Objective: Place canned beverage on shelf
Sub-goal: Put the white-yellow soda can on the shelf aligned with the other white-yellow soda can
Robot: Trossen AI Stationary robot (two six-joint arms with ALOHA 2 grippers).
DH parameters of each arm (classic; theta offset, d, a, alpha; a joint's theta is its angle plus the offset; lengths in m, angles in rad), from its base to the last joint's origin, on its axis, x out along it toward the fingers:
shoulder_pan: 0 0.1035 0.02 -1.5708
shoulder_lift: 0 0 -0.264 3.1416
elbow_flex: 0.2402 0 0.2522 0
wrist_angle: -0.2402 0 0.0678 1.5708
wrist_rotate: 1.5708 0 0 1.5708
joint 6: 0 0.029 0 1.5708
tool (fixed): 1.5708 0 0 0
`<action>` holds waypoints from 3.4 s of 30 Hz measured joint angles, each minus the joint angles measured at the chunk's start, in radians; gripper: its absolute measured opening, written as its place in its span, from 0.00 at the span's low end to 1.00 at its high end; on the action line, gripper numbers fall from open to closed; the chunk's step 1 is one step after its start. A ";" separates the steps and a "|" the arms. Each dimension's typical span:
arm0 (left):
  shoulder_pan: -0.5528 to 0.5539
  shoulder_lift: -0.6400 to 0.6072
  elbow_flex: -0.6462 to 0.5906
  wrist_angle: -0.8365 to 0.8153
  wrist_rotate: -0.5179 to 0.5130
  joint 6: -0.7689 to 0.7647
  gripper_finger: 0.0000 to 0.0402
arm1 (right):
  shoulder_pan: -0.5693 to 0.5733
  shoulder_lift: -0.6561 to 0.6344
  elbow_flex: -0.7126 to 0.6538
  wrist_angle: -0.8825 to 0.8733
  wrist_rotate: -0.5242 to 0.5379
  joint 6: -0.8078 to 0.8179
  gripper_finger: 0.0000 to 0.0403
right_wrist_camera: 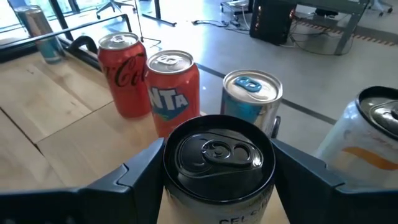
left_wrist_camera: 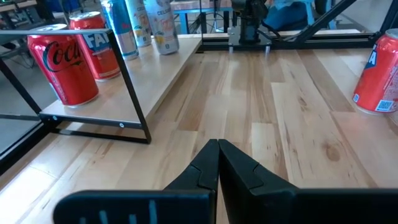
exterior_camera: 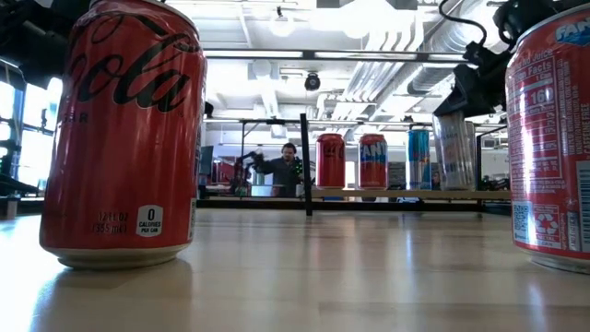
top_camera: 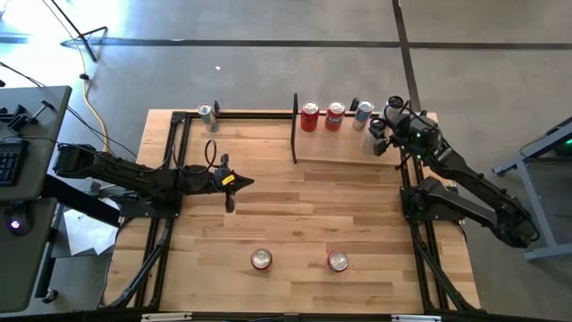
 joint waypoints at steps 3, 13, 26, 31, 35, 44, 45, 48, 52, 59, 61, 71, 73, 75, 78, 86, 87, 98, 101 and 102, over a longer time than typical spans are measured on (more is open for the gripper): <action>0.000 0.000 0.000 0.000 0.000 -0.002 0.00 | 0.005 -0.005 0.000 -0.002 0.000 0.002 0.59; -0.013 0.000 0.000 0.000 0.000 -0.008 0.00 | 0.006 -0.005 0.000 -0.001 0.026 0.026 0.71; -0.018 0.000 0.000 0.000 0.000 -0.008 0.00 | 0.006 -0.043 0.001 -0.002 0.026 0.029 0.72; -0.018 0.000 0.000 0.000 0.000 -0.008 0.00 | 0.006 -0.054 0.002 -0.002 0.026 0.026 0.72; -0.018 0.000 0.000 0.000 -0.001 -0.008 0.00 | 0.006 -0.061 0.044 -0.044 0.027 0.021 0.72; -0.018 0.000 0.000 0.000 -0.008 -0.008 0.00 | 0.006 -0.054 0.178 -0.155 0.030 0.100 0.69; -0.018 0.000 0.000 0.000 -0.008 -0.008 0.00 | 0.007 -0.051 0.183 -0.156 0.038 0.120 0.66; -0.018 0.000 0.000 0.000 -0.011 -0.008 0.00 | 0.034 -0.025 0.200 -0.170 0.098 0.152 0.56; -0.018 0.000 0.000 0.000 -0.011 -0.019 0.00 | 0.115 0.041 0.267 -0.230 0.164 0.143 0.37; -0.018 0.000 0.000 0.008 -0.011 -0.018 0.00 | 0.275 0.260 0.485 -0.386 0.266 0.104 0.07; -0.018 0.000 0.000 0.008 -0.011 -0.018 0.00 | 0.308 0.341 0.560 -0.445 0.315 0.102 0.02; -0.018 0.000 0.000 0.001 -0.011 -0.018 0.00 | 0.341 0.695 0.922 -0.758 0.350 0.058 0.01; -0.018 0.000 0.000 0.001 -0.011 -0.018 0.00 | 0.341 0.741 0.997 -0.832 0.348 0.058 0.00; -0.018 0.000 0.000 0.001 -0.011 -0.018 0.00 | 0.341 0.781 1.063 -0.891 0.348 0.061 0.00; -0.018 0.000 0.000 0.000 -0.011 -0.018 0.00 | 0.341 0.822 1.130 -0.948 0.348 0.074 0.00; -0.018 0.000 0.000 0.000 -0.011 -0.017 0.00 | 0.339 0.838 1.108 -0.968 0.335 0.070 0.00; -0.018 0.000 0.000 0.000 -0.011 -0.017 0.00 | 0.339 0.839 1.098 -0.971 0.335 0.070 0.00; -0.018 0.000 0.000 0.000 -0.011 -0.018 0.00 | 0.319 0.839 0.991 -0.932 0.314 0.070 0.00; -0.018 0.000 0.000 0.000 -0.011 -0.018 0.00 | 0.298 0.839 0.958 -0.932 0.314 0.073 0.00; -0.018 0.000 0.000 0.000 -0.011 -0.018 0.00 | 0.292 0.839 0.947 -0.932 0.314 0.073 0.00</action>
